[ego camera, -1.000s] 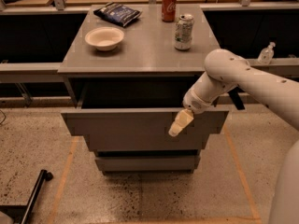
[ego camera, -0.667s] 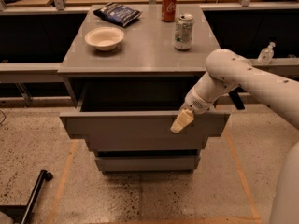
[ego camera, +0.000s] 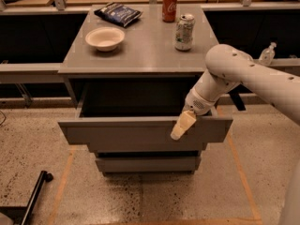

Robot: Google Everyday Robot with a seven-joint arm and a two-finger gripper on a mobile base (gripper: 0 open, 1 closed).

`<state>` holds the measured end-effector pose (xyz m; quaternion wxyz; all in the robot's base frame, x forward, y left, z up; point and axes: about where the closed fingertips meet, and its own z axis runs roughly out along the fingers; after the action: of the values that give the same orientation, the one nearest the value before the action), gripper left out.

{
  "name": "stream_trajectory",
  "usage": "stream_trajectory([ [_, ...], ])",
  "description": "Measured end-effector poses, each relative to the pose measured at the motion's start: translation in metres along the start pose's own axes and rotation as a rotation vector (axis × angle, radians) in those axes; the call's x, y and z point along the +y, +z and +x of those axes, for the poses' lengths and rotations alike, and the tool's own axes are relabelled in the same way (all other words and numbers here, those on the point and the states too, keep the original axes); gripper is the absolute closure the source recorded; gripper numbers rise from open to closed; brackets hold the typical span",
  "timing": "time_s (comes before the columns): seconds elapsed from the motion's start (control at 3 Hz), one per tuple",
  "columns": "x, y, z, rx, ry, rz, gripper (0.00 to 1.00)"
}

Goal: Open top drawer

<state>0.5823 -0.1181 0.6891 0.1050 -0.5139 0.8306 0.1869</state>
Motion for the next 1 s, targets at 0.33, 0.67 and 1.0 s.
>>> stream_trajectory([
  [0.33, 0.030, -0.019, 0.006, 0.050, 0.041, -0.017, 0.01],
  [0.67, 0.048, -0.025, 0.016, 0.057, 0.085, -0.039, 0.00],
  [1.0, 0.050, -0.014, 0.033, 0.030, 0.133, -0.086, 0.17],
])
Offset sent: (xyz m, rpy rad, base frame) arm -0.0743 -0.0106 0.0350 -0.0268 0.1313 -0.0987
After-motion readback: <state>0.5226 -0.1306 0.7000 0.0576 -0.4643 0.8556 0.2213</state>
